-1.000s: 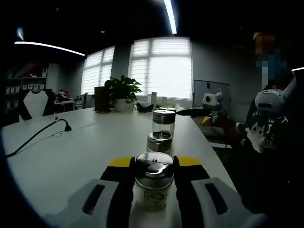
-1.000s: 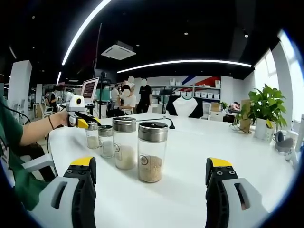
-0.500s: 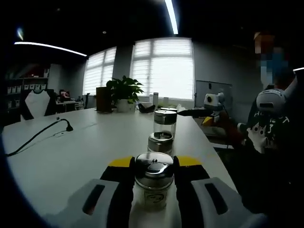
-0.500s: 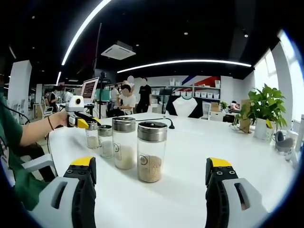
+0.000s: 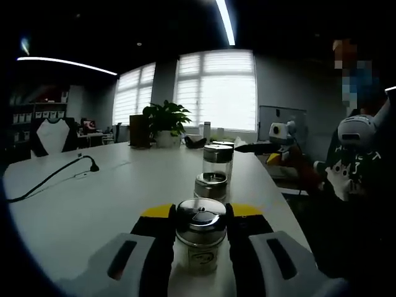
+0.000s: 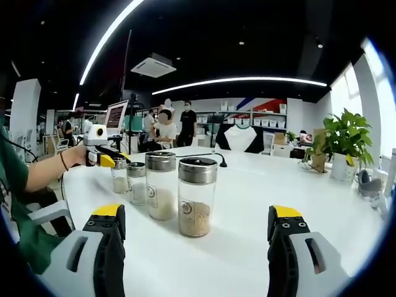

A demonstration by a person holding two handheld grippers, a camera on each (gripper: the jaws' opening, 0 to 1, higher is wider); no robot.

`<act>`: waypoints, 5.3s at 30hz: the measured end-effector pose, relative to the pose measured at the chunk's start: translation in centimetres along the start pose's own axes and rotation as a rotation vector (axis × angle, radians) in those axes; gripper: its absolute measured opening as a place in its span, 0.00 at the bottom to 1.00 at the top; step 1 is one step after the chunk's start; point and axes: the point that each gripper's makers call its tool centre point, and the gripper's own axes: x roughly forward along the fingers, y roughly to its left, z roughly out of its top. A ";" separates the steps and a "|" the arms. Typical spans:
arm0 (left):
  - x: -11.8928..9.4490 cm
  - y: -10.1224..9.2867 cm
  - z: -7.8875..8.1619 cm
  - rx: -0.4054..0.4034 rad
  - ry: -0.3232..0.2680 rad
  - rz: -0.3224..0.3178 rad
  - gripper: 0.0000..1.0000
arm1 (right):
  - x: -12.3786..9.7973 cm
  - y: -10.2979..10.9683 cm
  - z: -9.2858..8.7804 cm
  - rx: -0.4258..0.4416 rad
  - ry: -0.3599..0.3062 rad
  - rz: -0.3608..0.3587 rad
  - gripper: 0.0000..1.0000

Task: Rotate the seasoning bottle until the label or dispensing opening points toward the visible target arrow and the bottle remains upright within the marked orientation range

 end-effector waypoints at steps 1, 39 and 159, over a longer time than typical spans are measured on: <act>0.0 0.0 0.0 -0.001 -0.001 0.004 0.34 | 0.0 0.0 0.0 0.000 -0.001 0.001 0.98; -0.3 0.3 0.1 -0.029 -0.067 0.266 0.34 | -0.1 0.0 -0.2 0.008 0.005 -0.002 0.98; -0.6 -0.2 0.6 0.090 -0.014 0.022 0.45 | 0.3 -0.2 -0.8 0.010 0.039 0.001 0.97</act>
